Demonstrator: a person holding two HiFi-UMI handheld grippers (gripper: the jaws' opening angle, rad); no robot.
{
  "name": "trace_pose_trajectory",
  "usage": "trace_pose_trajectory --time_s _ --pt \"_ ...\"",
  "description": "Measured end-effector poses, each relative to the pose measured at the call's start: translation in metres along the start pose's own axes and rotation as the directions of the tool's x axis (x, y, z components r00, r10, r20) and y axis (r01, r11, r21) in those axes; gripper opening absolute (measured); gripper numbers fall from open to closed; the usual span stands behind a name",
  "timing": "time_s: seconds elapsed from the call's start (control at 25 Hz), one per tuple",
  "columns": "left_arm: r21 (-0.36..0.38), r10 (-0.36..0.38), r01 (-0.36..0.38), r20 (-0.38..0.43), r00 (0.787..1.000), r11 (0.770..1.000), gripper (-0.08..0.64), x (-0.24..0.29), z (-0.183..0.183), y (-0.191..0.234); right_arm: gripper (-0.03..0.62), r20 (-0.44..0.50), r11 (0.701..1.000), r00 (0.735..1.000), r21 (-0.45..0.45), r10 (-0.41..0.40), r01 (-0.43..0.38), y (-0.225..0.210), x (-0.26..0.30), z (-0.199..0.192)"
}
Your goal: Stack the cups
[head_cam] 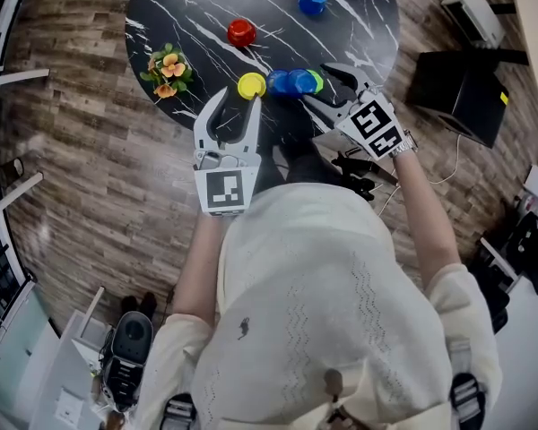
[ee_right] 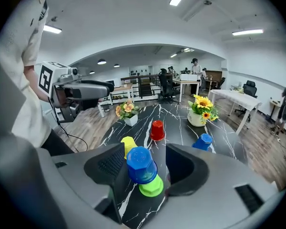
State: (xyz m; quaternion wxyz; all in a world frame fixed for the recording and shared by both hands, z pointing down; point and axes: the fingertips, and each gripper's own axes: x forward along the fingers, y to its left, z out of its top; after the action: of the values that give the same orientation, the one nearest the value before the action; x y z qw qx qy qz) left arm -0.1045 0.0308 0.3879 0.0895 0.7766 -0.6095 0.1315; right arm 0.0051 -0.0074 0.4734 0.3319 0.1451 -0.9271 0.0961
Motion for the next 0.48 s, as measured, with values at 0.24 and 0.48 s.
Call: trace_pose_trajectory --time_s 0.24,0.48 --pt "-0.019 0.032 -0.032 0.012 0.999 0.999 0.173 0.009 0.008 -0.001 0.275 0.05 0.998 0.998 0.039 0.047 -0.049 -0.016 -0.015 0.005" --pt "-0.024 0.081 -0.081 0.006 0.997 0.996 0.173 0.018 0.011 0.0 0.259 0.087 0.996 0.996 0.086 -0.01 0.002 -0.064 -0.021 0.007"
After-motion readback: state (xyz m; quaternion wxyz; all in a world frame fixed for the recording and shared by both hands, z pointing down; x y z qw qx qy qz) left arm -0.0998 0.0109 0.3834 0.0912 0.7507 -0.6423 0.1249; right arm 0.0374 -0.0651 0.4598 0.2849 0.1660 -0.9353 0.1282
